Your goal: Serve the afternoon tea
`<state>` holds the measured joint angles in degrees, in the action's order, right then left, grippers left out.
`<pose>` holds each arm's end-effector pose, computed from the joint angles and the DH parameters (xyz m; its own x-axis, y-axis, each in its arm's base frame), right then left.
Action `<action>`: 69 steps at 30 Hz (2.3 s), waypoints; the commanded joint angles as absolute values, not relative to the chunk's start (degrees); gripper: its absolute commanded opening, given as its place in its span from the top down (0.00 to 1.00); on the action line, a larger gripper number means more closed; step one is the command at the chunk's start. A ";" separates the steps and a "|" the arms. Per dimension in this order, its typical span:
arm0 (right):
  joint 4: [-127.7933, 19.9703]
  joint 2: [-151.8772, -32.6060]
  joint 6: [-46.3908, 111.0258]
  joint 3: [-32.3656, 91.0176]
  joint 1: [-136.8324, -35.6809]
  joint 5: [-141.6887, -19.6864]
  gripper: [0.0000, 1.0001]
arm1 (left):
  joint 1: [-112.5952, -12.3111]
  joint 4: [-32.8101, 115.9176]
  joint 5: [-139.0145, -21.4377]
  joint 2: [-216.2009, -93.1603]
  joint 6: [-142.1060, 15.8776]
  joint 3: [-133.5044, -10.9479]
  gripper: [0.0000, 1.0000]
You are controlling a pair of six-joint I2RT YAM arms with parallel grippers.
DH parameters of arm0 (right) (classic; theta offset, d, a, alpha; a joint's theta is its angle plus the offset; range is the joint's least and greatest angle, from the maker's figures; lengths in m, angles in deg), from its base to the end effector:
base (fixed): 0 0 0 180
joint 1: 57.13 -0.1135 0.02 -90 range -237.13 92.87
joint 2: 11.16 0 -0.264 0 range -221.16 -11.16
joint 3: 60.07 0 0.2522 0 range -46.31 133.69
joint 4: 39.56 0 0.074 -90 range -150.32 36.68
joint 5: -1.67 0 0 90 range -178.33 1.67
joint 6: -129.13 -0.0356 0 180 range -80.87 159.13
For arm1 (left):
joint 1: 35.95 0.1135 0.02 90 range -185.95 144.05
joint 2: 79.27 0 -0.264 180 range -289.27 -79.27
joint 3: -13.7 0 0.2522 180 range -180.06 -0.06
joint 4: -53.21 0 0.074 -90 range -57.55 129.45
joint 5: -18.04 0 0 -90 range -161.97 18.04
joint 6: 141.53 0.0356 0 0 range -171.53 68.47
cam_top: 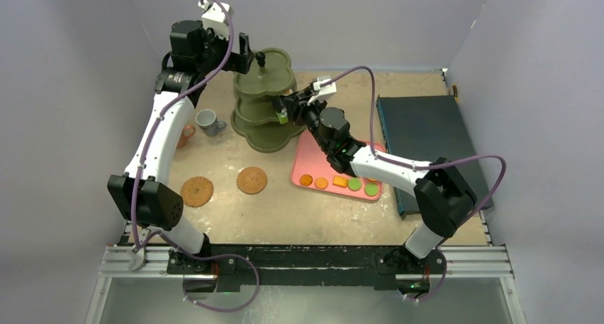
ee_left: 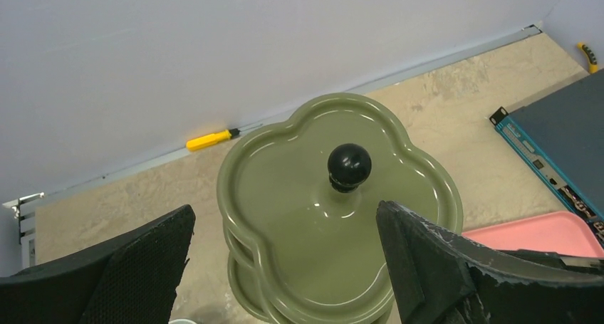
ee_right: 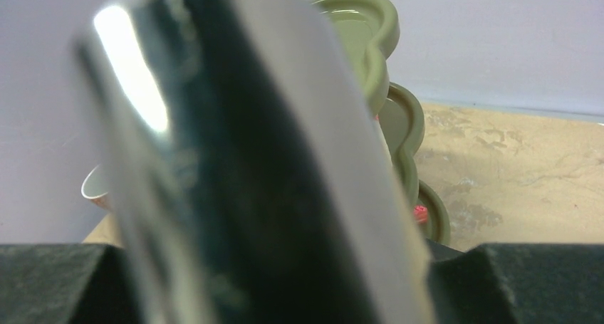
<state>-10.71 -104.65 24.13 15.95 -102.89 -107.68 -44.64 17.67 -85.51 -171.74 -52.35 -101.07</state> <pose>0.2750 0.2655 0.3225 0.0167 0.3671 -0.9300 -0.4697 0.8240 0.3169 0.3649 -0.0642 0.4481 -0.2317 0.0213 -0.9726 0.3691 0.9269 -0.0676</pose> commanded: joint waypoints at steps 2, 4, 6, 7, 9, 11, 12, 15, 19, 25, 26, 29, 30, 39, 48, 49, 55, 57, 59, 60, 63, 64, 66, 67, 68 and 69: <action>-1.28 -105.55 24.08 17.62 -103.66 -108.03 0.72 | -44.22 17.88 -87.29 -168.86 -49.90 -99.30 0.01; 0.46 -106.17 24.18 17.21 -103.80 -108.41 0.72 | -44.24 17.64 -87.34 -168.82 -49.25 -98.79 0.01; 1.58 -106.89 24.10 17.13 -103.86 -108.62 0.72 | -44.13 17.33 -87.32 -168.83 -49.02 -98.67 0.01; 1.82 -107.32 23.98 17.29 -103.81 -108.71 0.72 | -44.13 17.30 -87.34 -168.77 -49.03 -98.59 0.01; 2.91 -108.24 23.93 17.15 -103.88 -108.87 0.71 | -44.13 17.45 -87.31 -168.74 -49.07 -98.50 0.01; 3.46 -109.23 23.86 17.51 -103.82 -109.05 0.70 | -44.05 17.47 -87.35 -168.70 -49.15 -98.49 0.01; 3.55 -109.84 23.92 17.77 -103.88 -109.13 0.70 | -44.08 17.50 -87.33 -168.74 -49.20 -98.56 0.01; 4.39 -111.10 23.93 18.11 -103.83 -109.31 0.69 | -44.06 17.56 -87.26 -168.66 -49.24 -98.67 0.01; 5.45 -112.15 24.05 18.20 -103.86 -109.56 0.65 | -44.04 17.49 -87.32 -168.66 -49.28 -98.76 0.01; 5.83 -111.37 24.46 18.30 -103.87 -108.84 0.49 | -43.99 17.73 -87.57 -168.73 -49.53 -98.23 0.01; 5.83 -110.98 24.61 18.23 -103.89 -108.75 0.47 | -44.06 17.78 -87.55 -168.72 -49.59 -98.23 0.01; 5.84 -109.64 25.06 17.74 -103.97 -108.59 0.42 | -44.04 17.89 -87.69 -168.83 -49.84 -98.10 0.01; 5.86 -108.92 25.27 17.50 -103.94 -108.43 0.41 | -43.97 17.85 -87.81 -168.71 -49.93 -98.14 0.01; 4.99 -103.87 26.58 14.03 -105.13 -108.64 0.38 | -44.03 17.95 -87.87 -168.57 -50.28 -98.41 0.01; 2.61 -95.84 26.06 5.25 -105.75 -109.92 0.48 | -43.96 18.51 -87.78 -168.32 -51.11 -98.61 0.01; 2.52 -95.28 25.92 4.44 -105.81 -109.99 0.50 | -43.95 18.53 -87.84 -168.29 -51.10 -98.59 0.01; 1.31 -94.00 25.70 2.00 -106.28 -109.91 0.53 | -43.97 18.13 -87.95 -168.29 -51.10 -99.34 0.01; 1.23 -94.07 25.60 1.63 -106.35 -109.94 0.54 | -43.95 18.04 -87.96 -168.31 -51.10 -99.64 0.01; 1.51 -94.52 25.40 1.44 -106.42 -109.79 0.54 | -43.95 18.01 -87.95 -168.28 -51.10 -99.79 0.01; 1.51 -94.87 25.30 1.66 -106.41 -109.70 0.54 | -44.01 18.08 -87.96 -168.30 -51.15 -99.80 0.01; 2.48 -96.58 25.42 2.02 -106.40 -109.81 0.55 | -43.97 18.16 -87.89 -168.38 -51.10 -99.77 0.01; 2.95 -97.25 25.42 2.24 -106.40 -109.98 0.55 | -43.95 18.14 -87.82 -168.42 -51.10 -99.81 0.01; 3.80 -98.56 25.86 2.76 -106.43 -110.29 0.56 | -44.00 18.27 -87.70 -168.42 -51.17 -99.81 0.01; 4.14 -99.30 26.14 3.18 -106.42 -110.37 0.56 | -43.97 18.27 -87.62 -168.43 -51.16 -99.81 0.01; 4.39 -100.04 26.35 3.63 -106.37 -110.43 0.56 | -43.95 18.25 -87.47 -168.52 -51.17 -99.89 0.01; 4.69 -100.76 26.57 4.23 -106.43 -110.48 0.56 | -43.96 18.27 -87.37 -168.52 -51.14 -99.90 0.01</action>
